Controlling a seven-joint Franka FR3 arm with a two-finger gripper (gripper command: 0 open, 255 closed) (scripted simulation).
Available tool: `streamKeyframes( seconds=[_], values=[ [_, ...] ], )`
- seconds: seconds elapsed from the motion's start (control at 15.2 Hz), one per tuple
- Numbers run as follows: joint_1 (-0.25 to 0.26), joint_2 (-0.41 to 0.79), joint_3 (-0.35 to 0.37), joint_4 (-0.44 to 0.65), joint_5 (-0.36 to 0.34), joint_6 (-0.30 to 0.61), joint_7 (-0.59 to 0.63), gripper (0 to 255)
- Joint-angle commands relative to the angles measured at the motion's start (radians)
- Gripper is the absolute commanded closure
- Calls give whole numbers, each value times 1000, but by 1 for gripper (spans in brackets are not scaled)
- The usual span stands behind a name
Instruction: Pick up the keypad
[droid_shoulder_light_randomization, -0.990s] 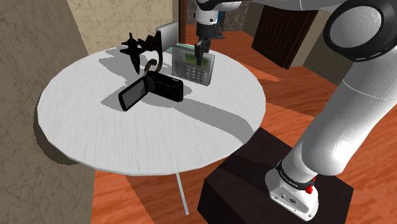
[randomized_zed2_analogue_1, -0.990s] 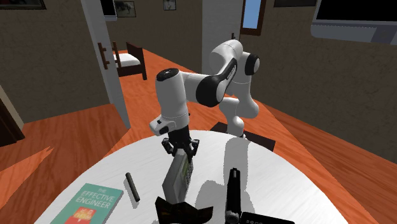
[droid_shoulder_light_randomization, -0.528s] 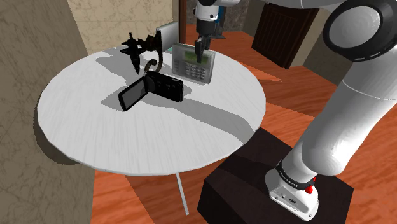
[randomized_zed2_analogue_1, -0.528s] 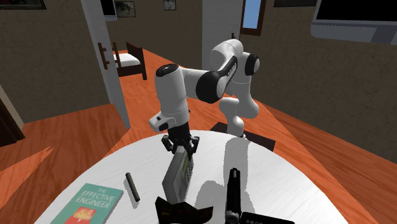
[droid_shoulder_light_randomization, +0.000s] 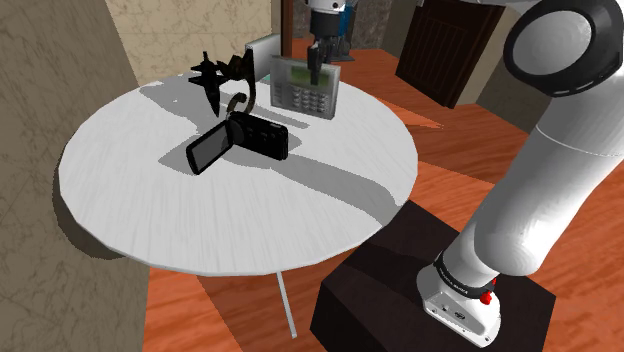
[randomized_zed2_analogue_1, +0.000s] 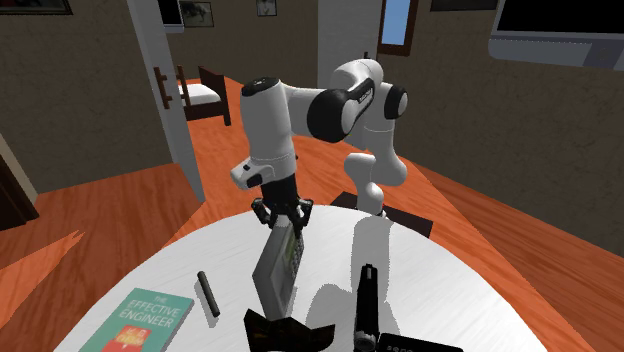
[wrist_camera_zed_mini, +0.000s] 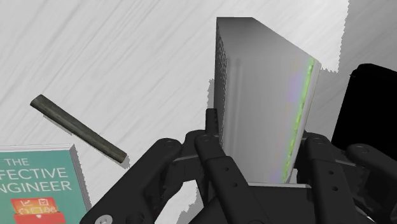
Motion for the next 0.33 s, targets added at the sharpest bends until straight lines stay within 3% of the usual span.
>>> streamKeyframes(
  seconds=[0.0,0.26],
  values=[
    [0,5,0,37,1,-30,3,255],
    [-1,13,0,76,2,-62,4,255]
  ],
)
